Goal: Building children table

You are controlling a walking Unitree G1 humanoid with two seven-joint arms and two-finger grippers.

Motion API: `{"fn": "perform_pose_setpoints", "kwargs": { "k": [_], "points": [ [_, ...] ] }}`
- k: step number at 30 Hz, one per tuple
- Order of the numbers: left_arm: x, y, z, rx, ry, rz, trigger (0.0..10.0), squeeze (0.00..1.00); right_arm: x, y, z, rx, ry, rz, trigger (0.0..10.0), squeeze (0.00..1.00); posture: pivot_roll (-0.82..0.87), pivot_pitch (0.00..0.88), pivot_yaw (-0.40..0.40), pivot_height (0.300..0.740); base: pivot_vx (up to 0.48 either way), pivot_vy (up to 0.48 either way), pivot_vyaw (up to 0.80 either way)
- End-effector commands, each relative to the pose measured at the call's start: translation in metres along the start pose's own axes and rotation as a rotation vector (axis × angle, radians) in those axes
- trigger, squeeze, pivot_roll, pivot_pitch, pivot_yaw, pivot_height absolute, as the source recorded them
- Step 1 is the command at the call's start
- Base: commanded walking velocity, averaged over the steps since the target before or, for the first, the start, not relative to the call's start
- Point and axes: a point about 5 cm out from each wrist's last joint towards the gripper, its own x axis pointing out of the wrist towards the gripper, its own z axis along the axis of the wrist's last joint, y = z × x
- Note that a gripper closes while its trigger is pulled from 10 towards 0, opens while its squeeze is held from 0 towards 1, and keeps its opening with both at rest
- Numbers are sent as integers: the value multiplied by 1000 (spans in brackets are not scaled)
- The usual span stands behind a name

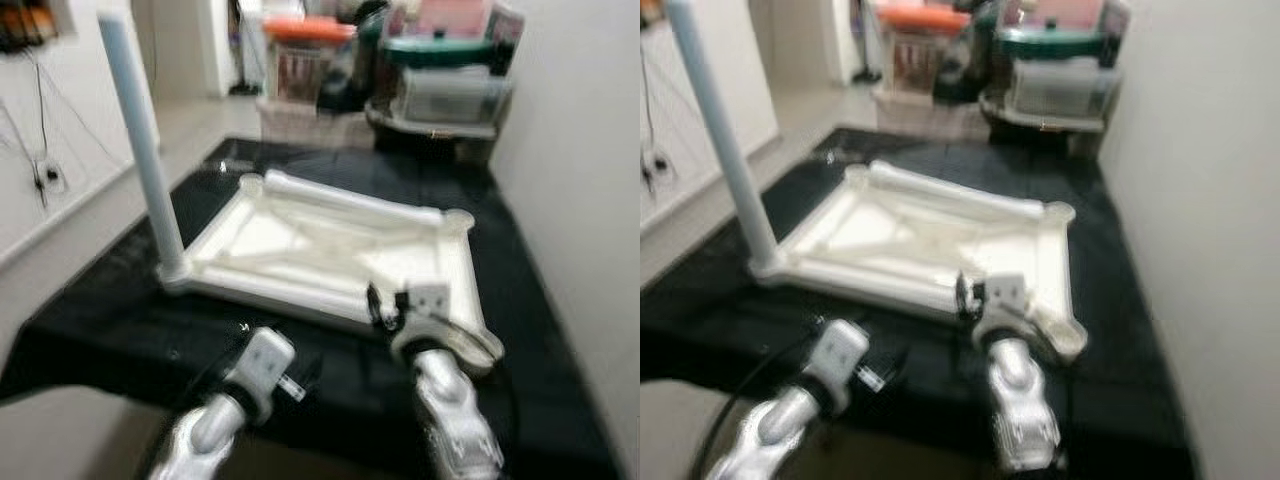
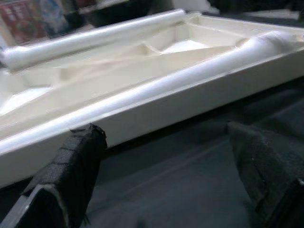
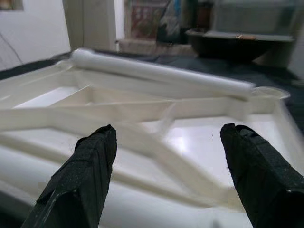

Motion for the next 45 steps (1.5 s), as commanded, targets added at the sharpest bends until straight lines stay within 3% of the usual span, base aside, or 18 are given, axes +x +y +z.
{"fn": "perform_pose_setpoints", "kwargs": {
  "k": [1,5,6,13,15,16,17,18,19,20,22,23,25,30,34,36,39,45],
  "points": [
    [0,-2,1,-9,0,-11,10000,0,5,-10,-1,27,9,-16,10000,0,157,0,-55,740,0,0,0],
    [0,-2,1,-9,1,-11,10000,0,12,-17,2,53,15,-11,10000,0,159,0,-55,740,0,0,0],
    [0,-3,2,-11,0,-11,10000,0,23,-29,2,116,58,17,10000,0,162,0,-58,740,0,0,0],
    [-1,-4,3,-19,-2,-10,10000,0,40,-56,2,154,175,49,10000,0,162,0,-57,740,0,0,0],
    [-1,-4,3,-19,-2,-10,10000,0,40,-56,2,154,175,49,10000,0,162,0,-57,740,0,0,0],
    [-2,-5,4,-22,-3,-10,10000,0,45,-71,2,143,238,52,10000,0,164,0,-60,740,0,0,0],
    [-2,-5,4,-22,-3,-10,10000,0,45,-71,2,143,238,52,10000,0,164,0,-60,740,0,0,0],
    [-3,-5,4,-27,-3,-11,10000,0,49,-88,2,127,306,52,10000,0,162,0,-61,740,0,0,0],
    [-3,-5,4,-27,-3,-11,10000,0,49,-88,2,127,306,52,10000,0,162,0,-61,740,0,0,0],
    [-3,-6,5,-31,-3,-12,10000,0,49,-100,3,162,364,68,10000,0,162,0,-62,740,0,0,0],
    [-3,-6,5,-31,-3,-12,10000,0,49,-100,3,162,364,68,10000,0,162,0,-62,740,0,0,0],
    [-4,-6,5,-34,-2,-12,10000,0,46,-108,5,218,394,110,10000,0,157,0,-58,740,0,0,0],
    [-4,-6,5,-34,-2,-12,10000,0,46,-108,5,218,394,110,10000,0,157,0,-58,740,0,0,0],
    [-3,-6,5,-39,-2,-14,10000,0,30,-116,-5,366,489,212,10000,0,153,0,-58,740,0,0,0],
    [-3,-6,5,-39,-2,-14,10000,0,28,-117,-8,396,514,222,10000,0,153,0,-58,740,0,0,0],
    [-3,-6,5,-38,-2,-15,10000,0,22,-115,-9,504,550,311,10000,0,149,0,-56,740,0,0,0],
    [-3,-6,5,-38,-1,-15,10000,0,21,-114,-8,574,573,376,10000,0,150,0,-58,740,0,0,0],
    [-3,-6,5,-38,-1,-15,10000,0,20,-111,-11,610,622,404,10000,0,152,0,-59,740,0,0,0]
  ]
}}
